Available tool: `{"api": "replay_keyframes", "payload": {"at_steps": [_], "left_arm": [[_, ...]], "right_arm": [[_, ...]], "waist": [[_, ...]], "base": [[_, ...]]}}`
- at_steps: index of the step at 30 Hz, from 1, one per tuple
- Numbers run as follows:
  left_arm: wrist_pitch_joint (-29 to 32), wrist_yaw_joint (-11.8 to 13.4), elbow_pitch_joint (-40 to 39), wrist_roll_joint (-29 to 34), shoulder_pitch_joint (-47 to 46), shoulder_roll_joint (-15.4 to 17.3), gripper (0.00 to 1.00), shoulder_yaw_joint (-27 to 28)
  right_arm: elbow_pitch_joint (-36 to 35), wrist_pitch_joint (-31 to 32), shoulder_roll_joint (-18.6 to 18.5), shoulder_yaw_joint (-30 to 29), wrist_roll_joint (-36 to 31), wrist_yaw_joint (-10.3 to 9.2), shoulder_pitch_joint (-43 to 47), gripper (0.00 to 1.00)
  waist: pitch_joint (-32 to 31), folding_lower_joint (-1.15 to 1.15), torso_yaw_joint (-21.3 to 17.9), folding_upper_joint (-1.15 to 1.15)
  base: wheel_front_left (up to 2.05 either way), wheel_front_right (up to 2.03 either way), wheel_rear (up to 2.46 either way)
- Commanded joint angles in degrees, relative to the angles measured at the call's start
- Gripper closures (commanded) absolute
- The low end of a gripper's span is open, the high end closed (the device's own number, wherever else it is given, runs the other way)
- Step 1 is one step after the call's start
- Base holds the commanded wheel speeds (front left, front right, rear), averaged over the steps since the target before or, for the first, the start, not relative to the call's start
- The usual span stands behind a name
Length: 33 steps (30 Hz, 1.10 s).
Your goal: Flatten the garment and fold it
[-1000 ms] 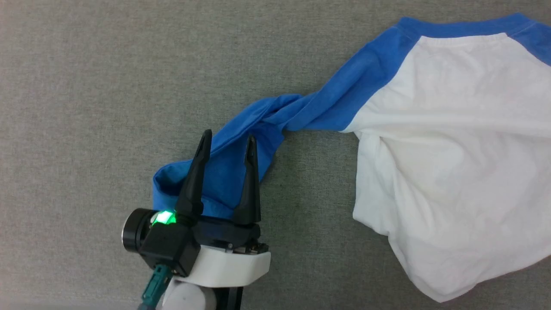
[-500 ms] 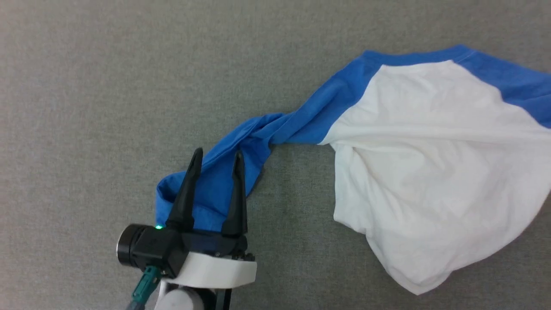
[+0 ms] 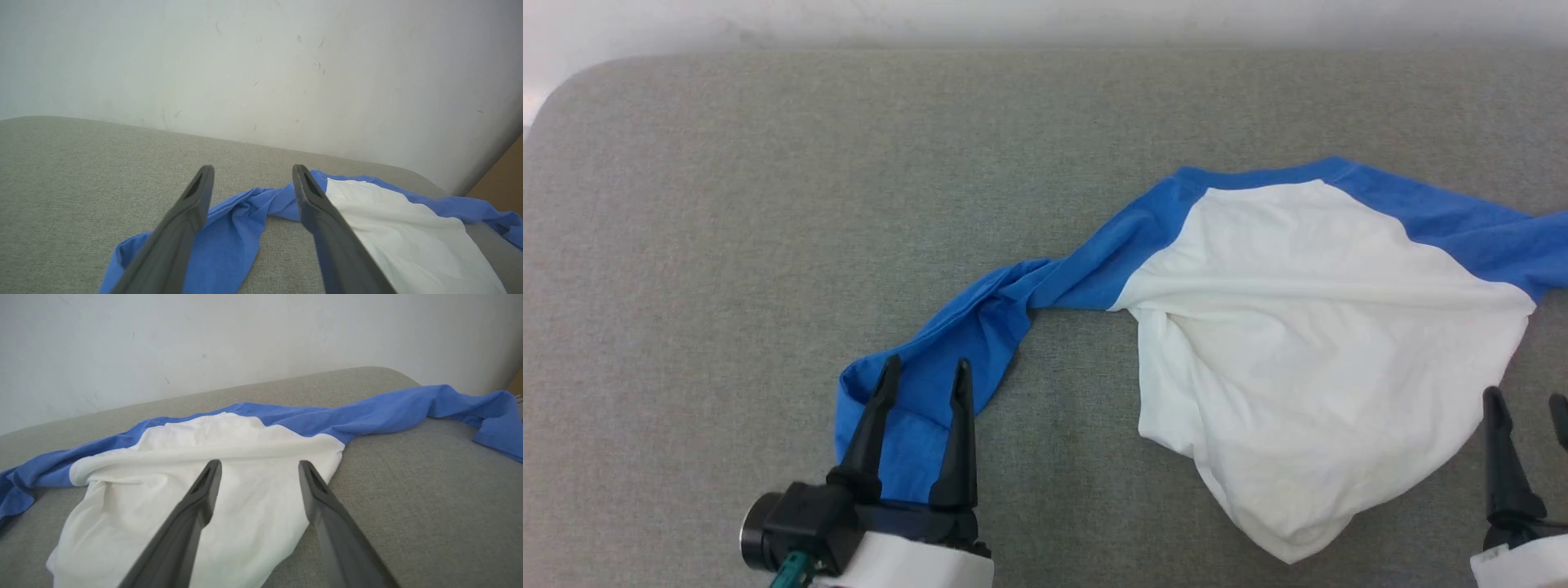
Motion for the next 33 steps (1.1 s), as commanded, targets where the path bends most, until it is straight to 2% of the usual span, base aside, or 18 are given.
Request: {"api": "replay_keyframes", "payload": {"at_steps": [1,4,10,16,19,22,26,33], "left_arm": [[1.18,-0.34,-0.54,-0.03,-1.36,0.7,0.0,-0.23],[4.04,-1.06,-1.17,0.69,-4.46,1.53,0.0,-0.87],[18.71,-5.52,-0.52,3.18,-21.66,3.14,0.0,-4.61],[36.27,-10.63,7.68,2.03,-41.84,2.68,0.0,-6.71],[42.91,-11.95,13.0,0.84,-49.59,1.67,0.0,-7.61],[49.02,-12.9,17.97,-0.76,-54.75,1.09,0.0,-8.59],[53.8,-13.17,22.85,-2.1,-58.23,0.51,0.0,-9.28],[58.08,-11.44,27.46,-1.91,-57.79,0.88,0.0,-9.96]], "right_arm": [[-1.91,0.74,0.36,-0.18,-0.67,-0.12,-0.05,0.0],[-4.06,1.6,0.72,-0.25,-1.62,-0.12,-0.57,0.0],[-8.27,2.82,-0.14,-0.76,-2.21,-0.12,-4.2,0.0],[-8.57,2.64,-1.6,-0.12,-0.34,-0.12,-6.94,0.0],[-7.69,2.33,-2.22,0.97,0.84,-0.12,-7.99,0.0],[-6.64,1.84,-2.88,2.03,1.87,-0.12,-9.18,0.0],[-4.71,0.87,-3.98,2.77,3.04,-0.12,-10.61,0.0],[-2.29,-0.69,-5.23,3.78,4.56,-0.12,-12.34,0.0]], "waist": [[0.55,0.02,-1.02,0.01],[1.67,0.02,-1.51,0.01],[6.35,0.02,-2.64,0.01],[11.5,0.02,-3.52,0.01],[13.79,0.02,-4.44,0.01],[15.9,0.02,-5.75,0.01],[18.2,0.02,-7.27,0.01],[20.35,0.02,-9.31,0.01]], "base": [[0.0,0.0,0.0],[0.0,0.0,0.0],[0.0,0.0,0.0],[0.0,0.0,0.0],[0.0,0.0,0.0],[0.0,0.0,0.0],[0.0,0.0,0.0],[0.0,0.0,0.0]]}}
